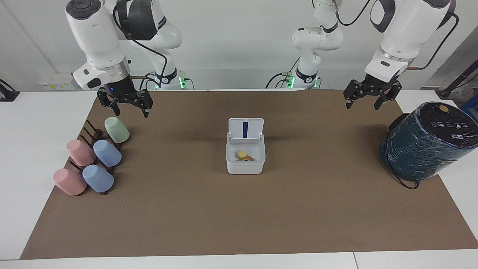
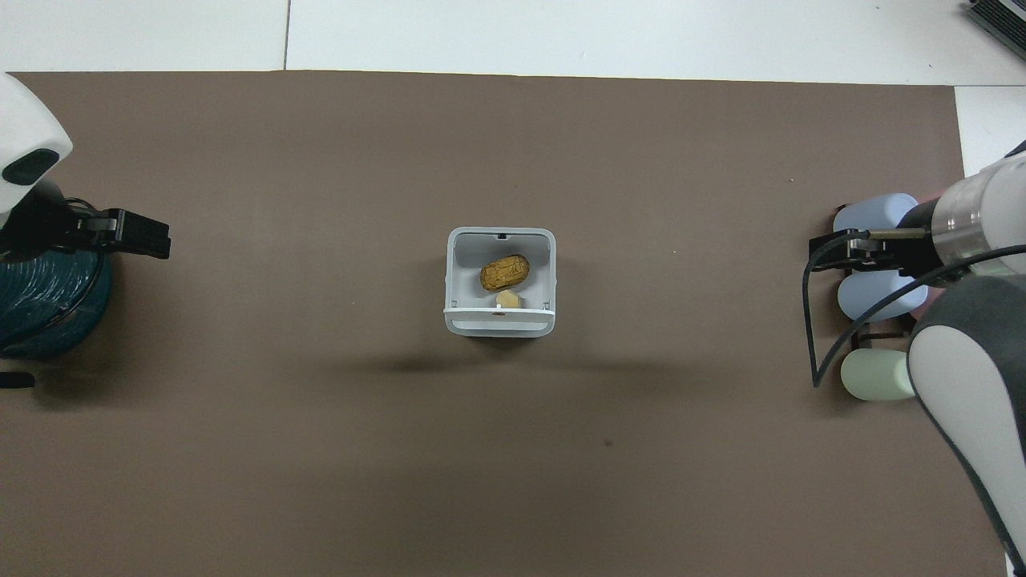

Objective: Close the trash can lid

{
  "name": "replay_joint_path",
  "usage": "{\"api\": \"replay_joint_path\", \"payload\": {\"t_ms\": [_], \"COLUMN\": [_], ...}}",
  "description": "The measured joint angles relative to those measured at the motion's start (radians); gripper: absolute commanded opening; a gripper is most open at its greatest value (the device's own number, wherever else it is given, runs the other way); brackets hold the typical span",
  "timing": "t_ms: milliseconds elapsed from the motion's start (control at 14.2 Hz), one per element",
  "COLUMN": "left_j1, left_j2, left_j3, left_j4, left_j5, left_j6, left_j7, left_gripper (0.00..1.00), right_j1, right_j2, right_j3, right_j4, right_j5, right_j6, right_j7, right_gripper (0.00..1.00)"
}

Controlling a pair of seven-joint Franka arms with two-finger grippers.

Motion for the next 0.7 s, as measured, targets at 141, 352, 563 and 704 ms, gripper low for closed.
{"api": "replay_joint_path", "payload": {"t_ms": [141, 352, 563, 704], "left_j1": [0.000, -0.001, -0.030, -0.088], "left_j2": [0.000, -0.001, -0.006, -0.026], "left_j3": [0.000, -0.004, -0.011, -0.013], "left_j4": [0.000, 0.000, -0.011, -0.058], "left_j5": [0.000, 0.000, -0.002, -0.002], "left_j6": [0.000, -0.007, -0.009, 0.001], "left_j7": [0.000, 0.000, 0.000, -0.007], "left_gripper": [1.00, 1.00, 1.00, 1.00], "right_j1": [0.000, 0.000, 0.000, 0.000], "right_j2": [0.000, 0.000, 0.000, 0.000], "right_j3": [0.000, 0.000, 0.000, 0.000], "right_j4": [0.000, 0.000, 0.000, 0.000], "right_j5": [0.000, 0.000, 0.000, 0.000], "right_j6": [0.000, 0.000, 0.000, 0.000], "right_j7": [0.000, 0.000, 0.000, 0.000], "right_gripper": [1.00, 1.00, 1.00, 1.00]}}
